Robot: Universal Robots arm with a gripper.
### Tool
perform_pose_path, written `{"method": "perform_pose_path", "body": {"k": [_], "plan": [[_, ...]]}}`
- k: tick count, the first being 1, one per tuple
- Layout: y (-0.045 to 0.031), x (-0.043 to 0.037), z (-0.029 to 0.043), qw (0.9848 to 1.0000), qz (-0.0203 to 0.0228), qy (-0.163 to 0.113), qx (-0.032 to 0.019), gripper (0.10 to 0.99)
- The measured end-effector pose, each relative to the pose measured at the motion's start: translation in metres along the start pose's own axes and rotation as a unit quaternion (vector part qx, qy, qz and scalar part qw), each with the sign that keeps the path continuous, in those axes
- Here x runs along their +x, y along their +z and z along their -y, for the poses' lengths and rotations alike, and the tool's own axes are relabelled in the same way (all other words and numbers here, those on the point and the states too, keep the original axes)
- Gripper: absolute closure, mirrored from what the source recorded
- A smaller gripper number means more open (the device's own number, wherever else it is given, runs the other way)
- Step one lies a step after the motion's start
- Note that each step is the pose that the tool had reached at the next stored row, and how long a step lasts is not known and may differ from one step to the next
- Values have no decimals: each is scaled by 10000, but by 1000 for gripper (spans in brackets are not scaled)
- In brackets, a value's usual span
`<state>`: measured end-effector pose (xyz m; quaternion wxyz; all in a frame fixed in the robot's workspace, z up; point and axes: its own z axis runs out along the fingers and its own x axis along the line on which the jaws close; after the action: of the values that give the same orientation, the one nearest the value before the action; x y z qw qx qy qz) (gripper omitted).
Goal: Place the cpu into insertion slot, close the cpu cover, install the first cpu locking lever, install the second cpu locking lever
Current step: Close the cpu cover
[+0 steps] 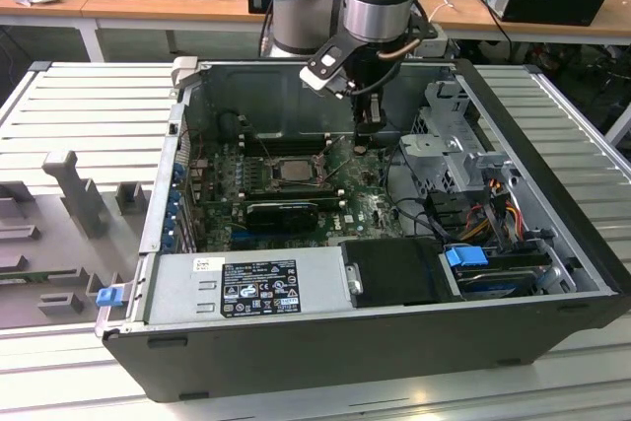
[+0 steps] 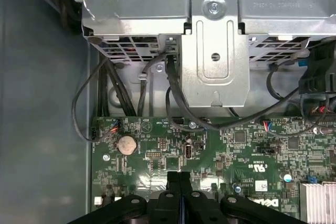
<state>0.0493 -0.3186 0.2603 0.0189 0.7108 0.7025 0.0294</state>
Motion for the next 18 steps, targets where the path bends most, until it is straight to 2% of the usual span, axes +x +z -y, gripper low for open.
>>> {"method": "perform_pose_path", "body": {"k": [3, 7, 9, 18], "plan": [[76, -1, -3, 10000, 0, 1, 18, 980], [88, -2, 97, 10000, 2, 2, 64, 980], [93, -2, 103, 10000, 7, 0, 81, 980], [88, -2, 173, 10000, 7, 1, 81, 980]]}}
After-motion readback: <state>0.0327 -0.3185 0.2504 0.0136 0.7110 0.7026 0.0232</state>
